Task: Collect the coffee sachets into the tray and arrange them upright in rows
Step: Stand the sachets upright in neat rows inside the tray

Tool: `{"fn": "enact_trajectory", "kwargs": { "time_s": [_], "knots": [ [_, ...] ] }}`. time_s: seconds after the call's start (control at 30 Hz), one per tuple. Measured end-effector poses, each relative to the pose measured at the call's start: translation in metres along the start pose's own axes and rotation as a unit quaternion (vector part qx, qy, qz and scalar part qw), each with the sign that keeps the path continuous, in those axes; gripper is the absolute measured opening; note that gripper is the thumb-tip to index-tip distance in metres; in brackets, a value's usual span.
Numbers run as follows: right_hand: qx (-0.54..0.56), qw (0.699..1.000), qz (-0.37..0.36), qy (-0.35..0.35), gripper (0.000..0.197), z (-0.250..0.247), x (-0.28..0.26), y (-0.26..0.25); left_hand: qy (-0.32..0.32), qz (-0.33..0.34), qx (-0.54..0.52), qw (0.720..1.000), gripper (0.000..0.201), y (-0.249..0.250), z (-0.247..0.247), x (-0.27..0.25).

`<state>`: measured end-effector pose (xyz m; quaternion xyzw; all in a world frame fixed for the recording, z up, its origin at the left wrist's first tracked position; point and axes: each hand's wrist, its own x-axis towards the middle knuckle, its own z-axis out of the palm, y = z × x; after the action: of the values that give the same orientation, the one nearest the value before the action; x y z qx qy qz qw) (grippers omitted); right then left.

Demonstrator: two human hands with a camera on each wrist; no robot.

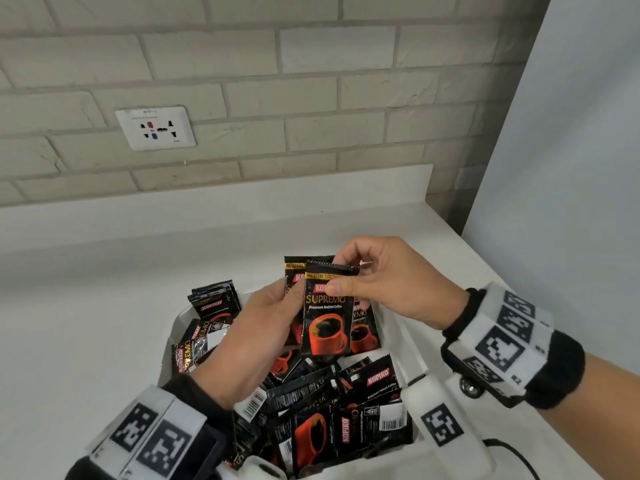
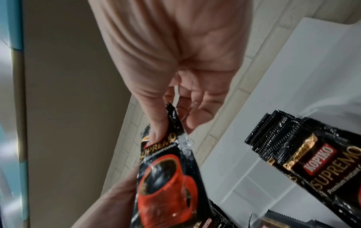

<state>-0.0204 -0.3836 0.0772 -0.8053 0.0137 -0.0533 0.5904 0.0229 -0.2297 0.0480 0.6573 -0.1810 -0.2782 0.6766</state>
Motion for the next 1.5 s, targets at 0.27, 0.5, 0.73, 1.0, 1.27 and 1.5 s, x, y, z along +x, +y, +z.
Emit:
{"fn": "enact_trajectory", "kwargs": {
  "time_s": [0.27,0.5,0.73,1.0,1.27,1.5],
  "knots": [
    [-0.015,0.998,-0.009,0.054,0.024,0.001,0.004,0.003,0.029,0.084,0.093,0.992,0.048,0.000,-0.007,-0.005],
    [-0.153,0.986,-0.033,0.056,0.028,0.005,0.001,0.007,0.000,0.076,0.180,0.981,0.017,-0.004,-0.006,-0.003],
    [-0.337,0.930,-0.114,-0.095,0.049,-0.004,0.003,-0.026,0.001,0.114,0.260,0.959,0.009,0.004,-0.001,-0.003],
    [-0.386,0.916,-0.074,-0.082,0.023,-0.032,0.023,-0.021,0.019,0.095,0.258,0.961,0.026,0.018,-0.009,0.017],
    [-0.468,0.861,0.029,-0.199,0.027,-0.036,0.040,0.020,-0.001,0.014,0.442,0.897,0.053,0.029,-0.023,0.056],
    [-0.581,0.775,0.008,-0.247,0.034,-0.017,0.051,0.043,-0.099,-0.020,0.547,0.831,0.087,0.012,-0.001,0.083]
  ]
}}
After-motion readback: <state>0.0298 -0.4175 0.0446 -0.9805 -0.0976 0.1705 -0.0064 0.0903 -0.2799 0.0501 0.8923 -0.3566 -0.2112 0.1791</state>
